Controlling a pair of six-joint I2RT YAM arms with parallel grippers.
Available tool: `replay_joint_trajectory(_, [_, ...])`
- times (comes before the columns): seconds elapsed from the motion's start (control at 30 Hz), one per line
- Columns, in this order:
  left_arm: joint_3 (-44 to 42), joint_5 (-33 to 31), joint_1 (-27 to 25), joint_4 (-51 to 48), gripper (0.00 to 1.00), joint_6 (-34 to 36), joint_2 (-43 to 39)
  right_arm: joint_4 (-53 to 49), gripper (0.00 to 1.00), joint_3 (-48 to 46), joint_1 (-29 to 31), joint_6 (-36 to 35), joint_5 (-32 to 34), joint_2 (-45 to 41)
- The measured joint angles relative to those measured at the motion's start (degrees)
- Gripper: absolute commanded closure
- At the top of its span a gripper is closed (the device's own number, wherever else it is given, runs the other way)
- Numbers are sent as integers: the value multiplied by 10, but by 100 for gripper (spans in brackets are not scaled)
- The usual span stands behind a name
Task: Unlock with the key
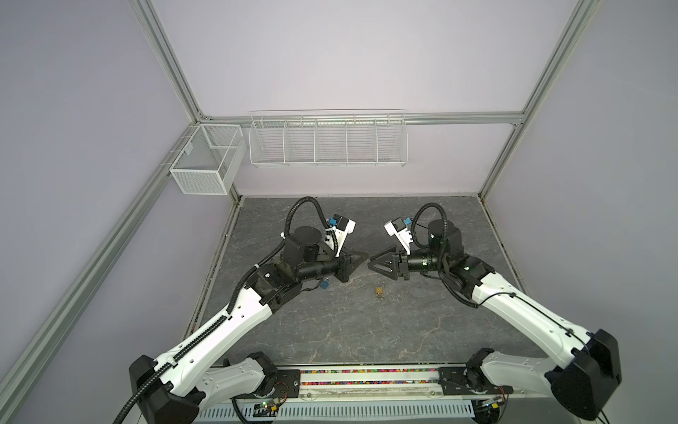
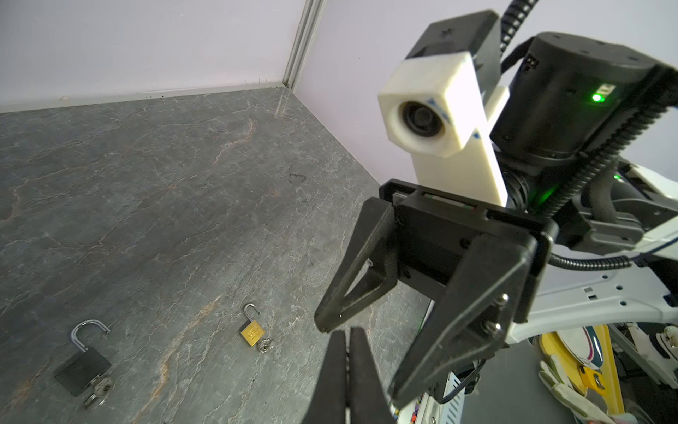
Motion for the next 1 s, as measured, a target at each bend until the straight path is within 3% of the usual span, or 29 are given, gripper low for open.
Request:
replay_joint_trajectory(0.57, [1, 30, 0, 5, 100, 27, 7, 15, 74, 0, 0, -15, -40, 6])
replay_joint_trajectory(1.0, [1, 41, 0, 23, 100, 23, 7, 4, 82, 0, 0, -33, -42, 6])
